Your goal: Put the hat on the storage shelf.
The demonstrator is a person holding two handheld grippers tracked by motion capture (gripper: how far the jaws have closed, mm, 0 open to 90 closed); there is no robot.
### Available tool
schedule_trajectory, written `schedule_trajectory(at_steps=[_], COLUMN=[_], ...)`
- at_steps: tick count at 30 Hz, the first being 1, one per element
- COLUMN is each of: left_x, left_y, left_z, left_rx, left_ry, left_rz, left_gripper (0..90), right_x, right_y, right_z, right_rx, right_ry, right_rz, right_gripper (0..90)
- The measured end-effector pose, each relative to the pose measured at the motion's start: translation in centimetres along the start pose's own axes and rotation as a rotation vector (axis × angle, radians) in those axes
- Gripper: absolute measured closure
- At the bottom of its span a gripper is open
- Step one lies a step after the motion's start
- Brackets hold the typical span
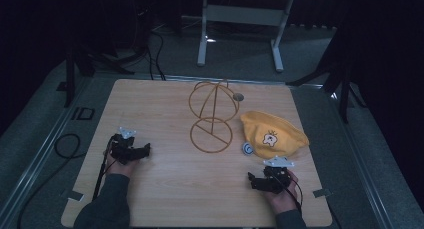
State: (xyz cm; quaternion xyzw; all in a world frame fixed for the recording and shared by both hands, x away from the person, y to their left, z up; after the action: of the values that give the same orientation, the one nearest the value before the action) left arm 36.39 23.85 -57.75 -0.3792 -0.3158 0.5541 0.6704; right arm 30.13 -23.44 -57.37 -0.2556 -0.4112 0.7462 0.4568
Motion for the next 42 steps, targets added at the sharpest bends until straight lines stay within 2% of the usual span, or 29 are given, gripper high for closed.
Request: schedule_trajectory(at_steps=[10,15,18,23,26,31,36,42], left_x=[-0.1,-0.1,-0.1,-0.1,-0.1,-0.1,-0.1,-0.1], left_y=[0.0,0.0,0.0,-0.1,-0.1,-0.1,-0.1,-0.1], left_z=[0.0,0.0,-0.1,-0.1,-0.1,-0.2,-0.2,-0.2], left_rx=[-0.003,-0.002,-0.002,-0.001,-0.001,0.000,0.000,-0.001], left_ry=[-0.004,-0.004,-0.005,-0.004,-0.004,-0.004,-0.004,-0.004], left_rz=[0.005,0.006,0.005,0.005,0.005,0.004,0.003,0.004], left_gripper=[16.1,16.0,16.0,16.0,16.0,15.9,15.9,15.9], right_x=[-0.2,-0.4,-0.4,-0.3,-1.2,-3.0,-4.4,-5.8], right_y=[0.0,-0.1,-0.2,0.0,-0.1,-0.4,-0.4,-0.3], right_z=[0.6,1.0,1.5,2.4,2.8,3.7,4.3,4.3], right_rx=[-0.002,0.013,0.038,0.056,0.040,0.014,0.007,0.010], right_ry=[-0.016,-0.034,-0.051,-0.021,-0.006,0.025,0.063,0.105], right_rz=[0.010,0.020,0.054,0.124,0.113,0.079,0.067,0.047], right_gripper=[29.3,42.3,52.5,62.7,67.2,70.5,66.7,64.4])
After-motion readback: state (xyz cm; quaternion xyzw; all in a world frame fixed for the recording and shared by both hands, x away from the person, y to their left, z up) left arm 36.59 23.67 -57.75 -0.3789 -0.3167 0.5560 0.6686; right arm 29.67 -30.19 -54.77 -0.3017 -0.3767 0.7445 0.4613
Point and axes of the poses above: each handheld gripper's, and its own axes: z roughly backward along the jaws, y roughly out of its underside, x roughly to its left, the point moved 2 cm from there along -z, roughly forward along the jaws, and after that the axes turned 14 degrees about -x, right-handed, at the moved point
